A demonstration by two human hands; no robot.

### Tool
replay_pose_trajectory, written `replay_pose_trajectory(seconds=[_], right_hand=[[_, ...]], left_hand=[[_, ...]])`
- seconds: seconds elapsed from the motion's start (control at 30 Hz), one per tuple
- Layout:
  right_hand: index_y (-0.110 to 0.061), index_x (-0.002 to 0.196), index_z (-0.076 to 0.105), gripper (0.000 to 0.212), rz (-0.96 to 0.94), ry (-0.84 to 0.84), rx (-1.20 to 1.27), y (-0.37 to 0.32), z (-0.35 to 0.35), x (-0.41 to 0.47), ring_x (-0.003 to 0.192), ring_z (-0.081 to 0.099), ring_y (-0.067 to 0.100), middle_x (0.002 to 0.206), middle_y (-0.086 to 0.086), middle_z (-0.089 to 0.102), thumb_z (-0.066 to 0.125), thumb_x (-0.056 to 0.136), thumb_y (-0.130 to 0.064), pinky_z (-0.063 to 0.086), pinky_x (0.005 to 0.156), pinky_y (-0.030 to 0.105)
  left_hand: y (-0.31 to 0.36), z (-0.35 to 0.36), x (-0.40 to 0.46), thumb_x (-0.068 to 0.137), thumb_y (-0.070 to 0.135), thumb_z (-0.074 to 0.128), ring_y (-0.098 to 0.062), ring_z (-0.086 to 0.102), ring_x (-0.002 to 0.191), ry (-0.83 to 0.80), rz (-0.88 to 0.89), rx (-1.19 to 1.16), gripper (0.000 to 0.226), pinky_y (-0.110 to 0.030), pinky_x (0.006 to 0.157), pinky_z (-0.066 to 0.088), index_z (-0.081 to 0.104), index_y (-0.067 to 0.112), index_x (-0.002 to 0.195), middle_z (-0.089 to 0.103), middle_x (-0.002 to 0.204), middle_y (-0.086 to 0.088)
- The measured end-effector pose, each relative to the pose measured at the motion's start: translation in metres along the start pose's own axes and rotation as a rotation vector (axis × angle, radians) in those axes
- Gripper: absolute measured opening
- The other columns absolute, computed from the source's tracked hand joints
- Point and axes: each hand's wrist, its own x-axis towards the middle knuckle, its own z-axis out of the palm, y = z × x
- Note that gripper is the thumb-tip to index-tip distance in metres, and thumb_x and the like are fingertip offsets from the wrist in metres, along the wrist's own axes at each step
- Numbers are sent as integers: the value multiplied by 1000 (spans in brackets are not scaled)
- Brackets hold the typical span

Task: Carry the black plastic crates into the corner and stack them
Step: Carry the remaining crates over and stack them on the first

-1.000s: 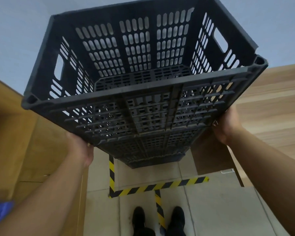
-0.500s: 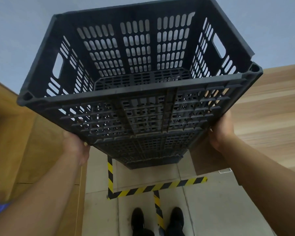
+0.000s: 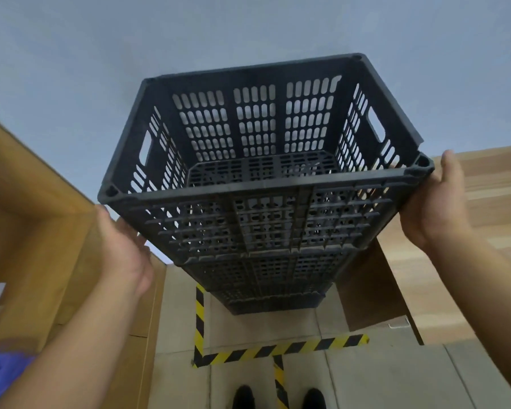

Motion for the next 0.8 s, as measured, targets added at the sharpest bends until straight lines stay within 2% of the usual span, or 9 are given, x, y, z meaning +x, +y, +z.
replay_pose_trajectory(seconds=[0.1, 0.23, 0.3, 0.43, 0.53, 0.67, 0.8], right_hand=[[-25, 138, 63, 69, -19, -30, -47, -16, 7, -9, 129, 61, 23, 137, 9, 67, 27, 100, -69, 42, 108, 42], [-25, 110, 66, 23, -29, -1, -126, -21, 20, -22, 116, 67, 26, 104, 0, 69, 52, 104, -41, 48, 108, 45], [-22, 108, 63, 16, -29, 13, -130, -20, 22, -21, 107, 68, 26, 97, 0, 67, 53, 104, -32, 49, 107, 46], [-21, 104, 63, 17, -24, 34, -149, -16, 22, -18, 89, 65, 19, 87, -1, 66, 52, 101, -34, 53, 88, 41], [-21, 116, 63, 27, -32, 22, -174, -12, 19, -17, 82, 68, 15, 88, -2, 67, 55, 98, -38, 54, 79, 38], [-22, 120, 60, 31, -27, 37, -261, -18, 21, -20, 90, 66, 19, 96, 1, 67, 50, 99, -42, 51, 76, 35], [-24, 141, 51, 58, 17, 87, -463, -27, 24, -30, 108, 62, 26, 123, 7, 63, 46, 96, -61, 44, 84, 40]], left_hand=[[22, 9, -10, 102, 79, 22, -20, 61, 134, -8, 18, 12, 75, -54, 113, 43, 68, 34, 141, 71, 143, 5], [35, 16, -18, 99, 67, 51, -20, 68, 124, 6, 21, 58, 56, -63, 116, 44, 65, 29, 137, 76, 130, 3], [35, 17, -13, 102, 60, 51, -20, 72, 115, 22, 24, 81, 47, -63, 113, 48, 62, 27, 134, 78, 120, 2], [35, 20, -9, 105, 54, 48, -24, 72, 115, 51, 26, 92, 30, -61, 110, 50, 61, 30, 118, 76, 112, 5], [36, 21, -10, 109, 52, 45, -14, 69, 100, 60, 46, 96, 24, -56, 106, 51, 60, 33, 114, 72, 105, 11], [37, 20, -19, 110, 54, 42, -13, 67, 100, 48, 54, 143, 37, -57, 109, 48, 55, 29, 134, 69, 107, 12], [41, 15, -22, 106, 63, 38, -27, 67, 117, 27, 48, 247, 49, -61, 114, 49, 52, 29, 138, 67, 125, 2]])
